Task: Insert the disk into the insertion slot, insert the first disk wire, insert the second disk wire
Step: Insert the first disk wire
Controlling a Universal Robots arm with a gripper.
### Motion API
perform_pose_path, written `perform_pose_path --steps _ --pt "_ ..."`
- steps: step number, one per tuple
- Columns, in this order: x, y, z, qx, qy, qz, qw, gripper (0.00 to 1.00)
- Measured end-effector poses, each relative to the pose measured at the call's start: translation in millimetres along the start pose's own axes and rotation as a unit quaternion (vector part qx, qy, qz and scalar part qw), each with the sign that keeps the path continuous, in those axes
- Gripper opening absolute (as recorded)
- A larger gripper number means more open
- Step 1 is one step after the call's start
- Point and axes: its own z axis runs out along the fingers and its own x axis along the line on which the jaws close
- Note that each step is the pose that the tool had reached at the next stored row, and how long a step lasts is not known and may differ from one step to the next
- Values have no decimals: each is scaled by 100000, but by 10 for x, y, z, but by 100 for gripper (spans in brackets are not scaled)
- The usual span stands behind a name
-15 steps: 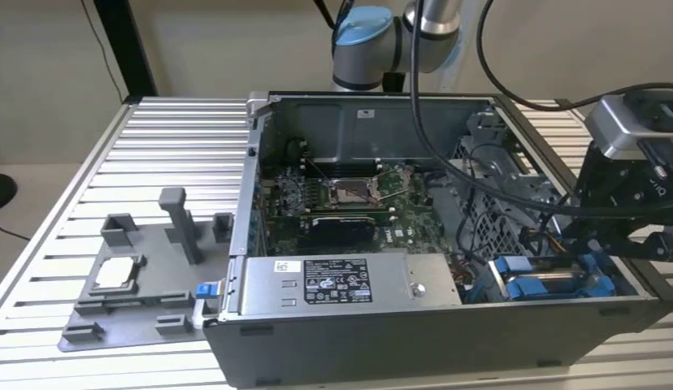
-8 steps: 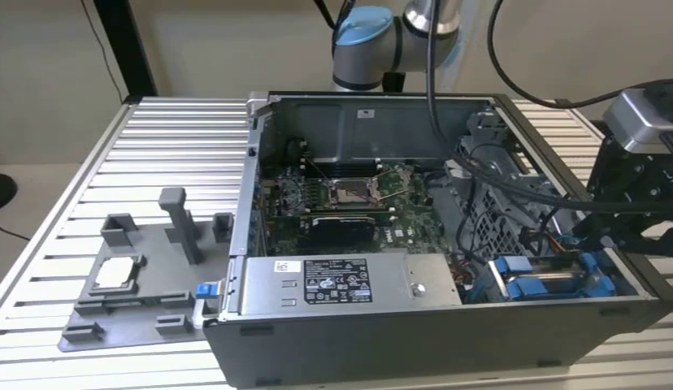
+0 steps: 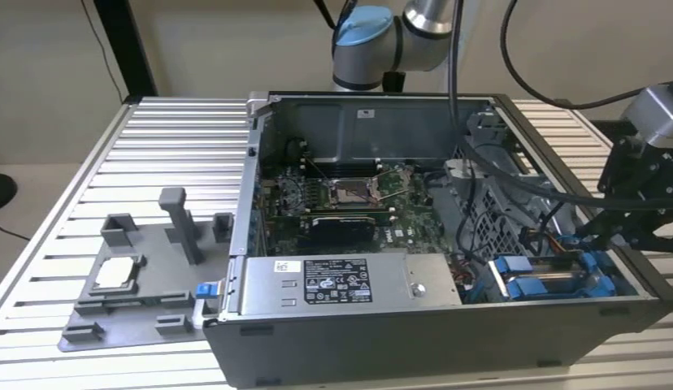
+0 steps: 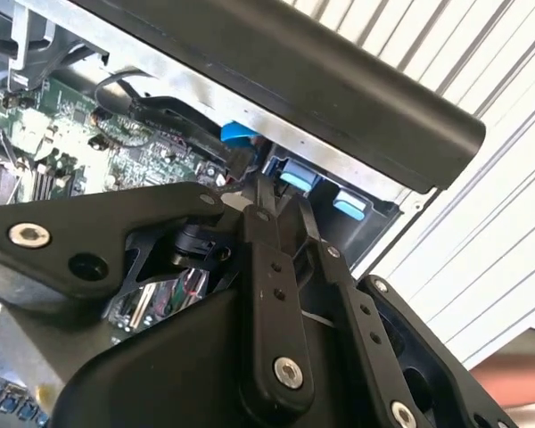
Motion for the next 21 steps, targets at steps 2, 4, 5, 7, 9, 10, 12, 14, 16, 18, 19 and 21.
perform_pose_path --steps 2,4,5,7,9,10,12,14,16,18,19,21 --pt "-20 -21 -3 -308 22 46 100000 100" --pt "-39 -40 -11 -544 67 86 99998 100" --pt "-45 -48 -19 -681 87 103 99998 100" --pt "-49 -61 -34 -889 91 133 99996 100" --pt "-51 -70 -39 -1074 115 161 99994 100" --pt "-52 -74 -40 -1157 120 171 99993 0" --pt "-52 -75 -40 -1217 119 184 99992 0" --pt "-51 -75 -39 -1225 115 187 99992 0" --pt "-52 -76 -40 -1226 121 182 99992 0" --pt "-55 -76 -39 -1229 117 181 99992 100" --pt "-64 -83 -39 -1228 127 173 99992 100" --pt "-99 -122 -37 -1295 132 191 99991 100"
